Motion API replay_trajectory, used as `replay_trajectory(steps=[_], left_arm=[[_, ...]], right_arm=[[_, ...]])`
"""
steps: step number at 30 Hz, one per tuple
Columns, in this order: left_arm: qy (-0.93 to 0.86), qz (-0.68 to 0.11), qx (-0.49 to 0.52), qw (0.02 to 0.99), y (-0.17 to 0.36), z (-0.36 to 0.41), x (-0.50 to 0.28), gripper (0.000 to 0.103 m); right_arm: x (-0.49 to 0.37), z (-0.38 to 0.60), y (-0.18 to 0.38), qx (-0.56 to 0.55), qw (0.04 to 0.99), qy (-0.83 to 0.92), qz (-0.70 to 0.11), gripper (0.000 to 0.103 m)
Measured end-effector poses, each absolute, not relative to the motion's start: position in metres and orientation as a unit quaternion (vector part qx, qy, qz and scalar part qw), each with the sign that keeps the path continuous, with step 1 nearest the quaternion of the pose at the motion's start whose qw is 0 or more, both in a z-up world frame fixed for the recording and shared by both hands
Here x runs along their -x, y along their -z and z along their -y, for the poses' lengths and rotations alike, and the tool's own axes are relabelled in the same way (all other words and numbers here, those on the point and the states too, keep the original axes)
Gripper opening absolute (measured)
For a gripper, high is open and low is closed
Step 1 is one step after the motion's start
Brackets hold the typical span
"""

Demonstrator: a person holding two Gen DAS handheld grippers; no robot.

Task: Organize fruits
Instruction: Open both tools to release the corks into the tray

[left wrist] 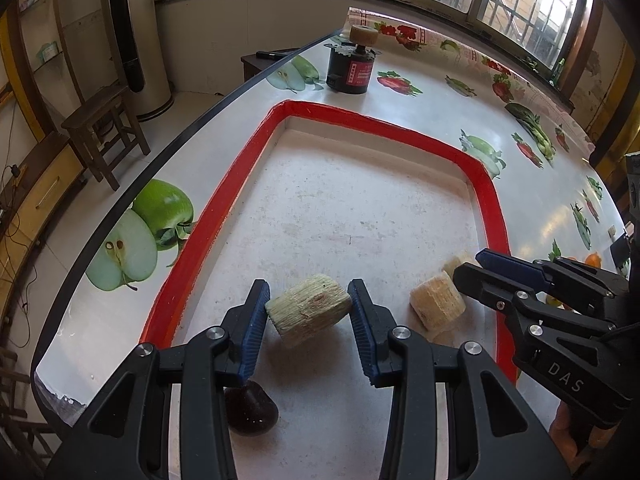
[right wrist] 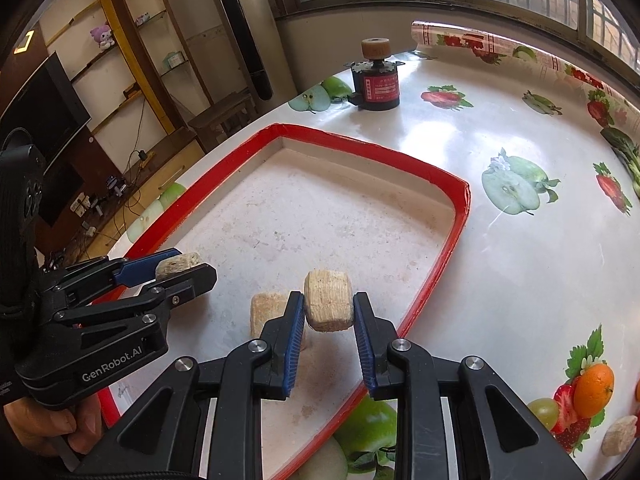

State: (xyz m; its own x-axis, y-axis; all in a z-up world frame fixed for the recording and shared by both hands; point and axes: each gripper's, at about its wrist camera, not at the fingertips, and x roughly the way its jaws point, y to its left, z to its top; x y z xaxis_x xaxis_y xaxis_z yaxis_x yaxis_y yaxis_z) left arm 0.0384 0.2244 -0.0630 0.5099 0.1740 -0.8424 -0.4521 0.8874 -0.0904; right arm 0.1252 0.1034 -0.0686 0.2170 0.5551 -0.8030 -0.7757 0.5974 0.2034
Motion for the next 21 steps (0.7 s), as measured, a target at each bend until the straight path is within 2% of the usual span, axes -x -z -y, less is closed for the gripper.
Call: replay_trajectory(steps=[4, 5, 7, 9, 14, 18, 21], left_arm=[[-0.188, -0.465, 0.154, 0.851, 0.063, -0.225, -0.036, 0.04], [-0.19, -0.465, 0.155, 0.851, 0.063, -0.224, -0.035, 0.043], [-0.196, -0.461, 0.151, 0.852, 0.06, -0.224, -0.032, 0.055], [-0.2, -0.456, 0.148, 0.855, 0.056, -0.223, -0.028, 0.059], [-0.203, -0.451, 0.146, 0.857, 0.049, -0.218, -0.02, 0.059], [-0.198, -0.446, 0.15, 0.86, 0.043, -0.211, -0.013, 0.059], [-0.193, -0.44, 0.149, 0.864, 0.037, -0.202, -0.007, 0.059]], right_arm=[[-0.124, -0.102, 0.067, 0.119, 0.771, -0.434, -0.45, 0.03], [-0.124, -0.102, 0.066, 0.119, 0.772, -0.433, -0.449, 0.032], [-0.123, -0.099, 0.063, 0.115, 0.773, -0.435, -0.448, 0.04], [-0.121, -0.095, 0.06, 0.112, 0.775, -0.435, -0.445, 0.042], [-0.114, -0.08, 0.046, 0.101, 0.78, -0.438, -0.435, 0.043], [-0.106, -0.06, 0.032, 0.092, 0.789, -0.437, -0.421, 0.051], [-0.1, -0.044, 0.023, 0.083, 0.794, -0.438, -0.414, 0.051]])
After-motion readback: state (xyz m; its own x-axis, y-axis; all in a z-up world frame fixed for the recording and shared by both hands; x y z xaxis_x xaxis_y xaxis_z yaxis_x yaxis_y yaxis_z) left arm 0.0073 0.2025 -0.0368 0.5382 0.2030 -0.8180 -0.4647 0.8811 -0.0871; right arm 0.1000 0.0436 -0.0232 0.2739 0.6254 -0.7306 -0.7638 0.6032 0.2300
